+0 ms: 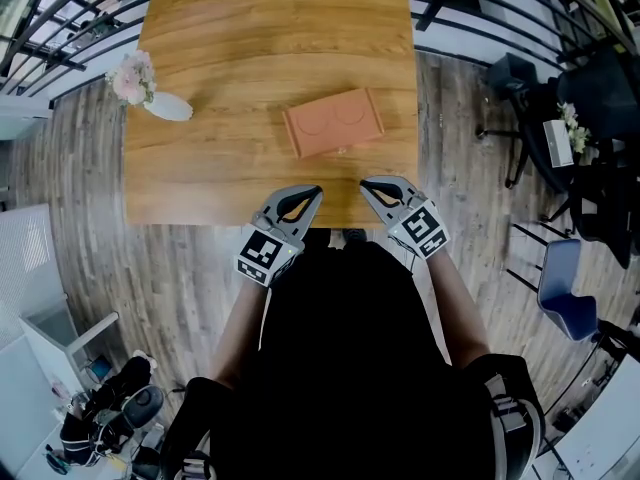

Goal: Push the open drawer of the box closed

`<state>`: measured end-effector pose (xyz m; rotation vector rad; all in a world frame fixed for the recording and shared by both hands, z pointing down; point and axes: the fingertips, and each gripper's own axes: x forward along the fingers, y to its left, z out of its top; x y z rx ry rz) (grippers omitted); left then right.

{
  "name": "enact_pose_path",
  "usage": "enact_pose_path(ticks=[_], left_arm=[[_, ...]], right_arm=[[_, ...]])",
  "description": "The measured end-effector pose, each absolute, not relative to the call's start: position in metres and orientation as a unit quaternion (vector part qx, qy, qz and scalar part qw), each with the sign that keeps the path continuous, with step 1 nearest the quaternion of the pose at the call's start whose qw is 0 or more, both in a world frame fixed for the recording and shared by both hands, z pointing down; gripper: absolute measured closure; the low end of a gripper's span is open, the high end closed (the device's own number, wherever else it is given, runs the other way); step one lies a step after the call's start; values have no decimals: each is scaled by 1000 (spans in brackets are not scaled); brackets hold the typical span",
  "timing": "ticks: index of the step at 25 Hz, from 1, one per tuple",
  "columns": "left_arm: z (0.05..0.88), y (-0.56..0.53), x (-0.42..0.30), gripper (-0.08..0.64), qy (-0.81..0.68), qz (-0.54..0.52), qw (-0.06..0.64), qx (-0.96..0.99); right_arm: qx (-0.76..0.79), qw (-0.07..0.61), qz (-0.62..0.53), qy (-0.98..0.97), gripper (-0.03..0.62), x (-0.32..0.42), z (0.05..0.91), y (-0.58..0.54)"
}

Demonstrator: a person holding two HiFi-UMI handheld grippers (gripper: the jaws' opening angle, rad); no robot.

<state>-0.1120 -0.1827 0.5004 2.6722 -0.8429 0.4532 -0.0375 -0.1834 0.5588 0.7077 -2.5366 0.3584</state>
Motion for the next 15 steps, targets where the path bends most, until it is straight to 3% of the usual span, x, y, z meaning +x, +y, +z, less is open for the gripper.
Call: enact_pose_path(ticks=[15], left_arm=[[496,-159,-96,537,-319,160,147,922]], right_arm=[[247,214,113,-938,578,-21,548,-166]])
